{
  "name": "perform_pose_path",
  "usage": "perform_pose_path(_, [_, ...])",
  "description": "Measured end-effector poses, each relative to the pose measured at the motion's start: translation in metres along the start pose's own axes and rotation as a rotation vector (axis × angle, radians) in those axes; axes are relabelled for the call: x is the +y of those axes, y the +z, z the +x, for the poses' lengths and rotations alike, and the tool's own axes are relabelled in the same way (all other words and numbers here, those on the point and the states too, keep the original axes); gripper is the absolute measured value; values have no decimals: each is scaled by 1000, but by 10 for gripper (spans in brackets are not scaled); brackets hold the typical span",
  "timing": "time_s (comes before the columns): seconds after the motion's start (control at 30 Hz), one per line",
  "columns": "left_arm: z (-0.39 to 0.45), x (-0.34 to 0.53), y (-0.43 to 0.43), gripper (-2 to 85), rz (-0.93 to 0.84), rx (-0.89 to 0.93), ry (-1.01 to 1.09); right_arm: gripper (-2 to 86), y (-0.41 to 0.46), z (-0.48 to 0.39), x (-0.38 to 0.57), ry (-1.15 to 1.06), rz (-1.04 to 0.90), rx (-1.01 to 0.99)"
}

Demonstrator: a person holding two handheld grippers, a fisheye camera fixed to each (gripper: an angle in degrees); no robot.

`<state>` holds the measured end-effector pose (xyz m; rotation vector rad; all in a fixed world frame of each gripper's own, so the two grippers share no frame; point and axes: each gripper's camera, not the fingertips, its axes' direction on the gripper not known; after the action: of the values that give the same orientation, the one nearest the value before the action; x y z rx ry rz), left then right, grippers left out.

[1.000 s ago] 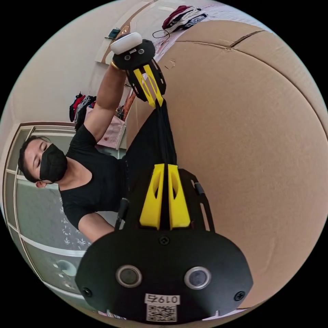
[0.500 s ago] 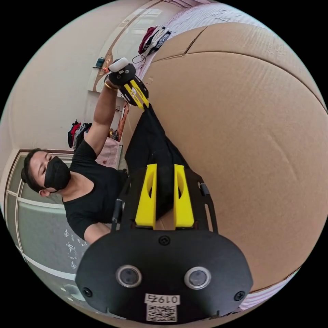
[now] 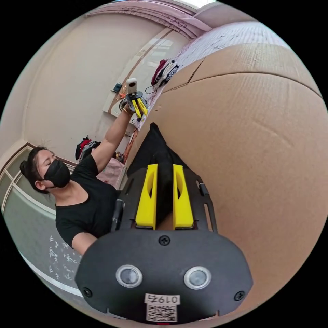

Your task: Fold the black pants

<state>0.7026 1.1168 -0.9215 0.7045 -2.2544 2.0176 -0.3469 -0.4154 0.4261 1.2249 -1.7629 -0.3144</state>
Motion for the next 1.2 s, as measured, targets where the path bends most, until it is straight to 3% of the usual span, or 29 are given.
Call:
perform_pose_path(0.1, [55, 63, -31, 21, 279, -34, 68, 69, -36, -72, 28, -61, 177, 115])
perform_pose_path(0.23, [142, 131, -7, 37, 390, -181, 135, 67, -55, -171, 87, -70, 349, 222])
perform_pose_path(0.37, [266, 192, 79, 49, 476, -372, 288, 61, -32, -280, 152, -111, 492, 313])
perform_pose_path(0.6, [389, 245, 215, 30, 721, -306, 415, 50, 46, -407, 228, -122, 708, 424])
perform_pose_path(0.67, [420, 247, 237, 30, 736, -448, 397, 45, 92, -456, 228, -119, 657, 632])
perform_pose_path(0.8, [505, 233, 309, 27, 517, -1091, 404, 58, 183, -531, 213, -189, 460, 1055])
perform_pose_path(0.87, [524, 232, 338, 24, 471, -1232, 401, 58, 255, -567, 214, -302, 365, 1235])
perform_pose_path(1.03, [540, 245, 377, 25, 490, -1083, 273, 11, 402, -607, 226, -531, 226, 1604])
perform_pose_path(1.2, [566, 252, 440, 50, 346, -1256, 248, 44, 499, -604, 224, -623, -47, 1645])
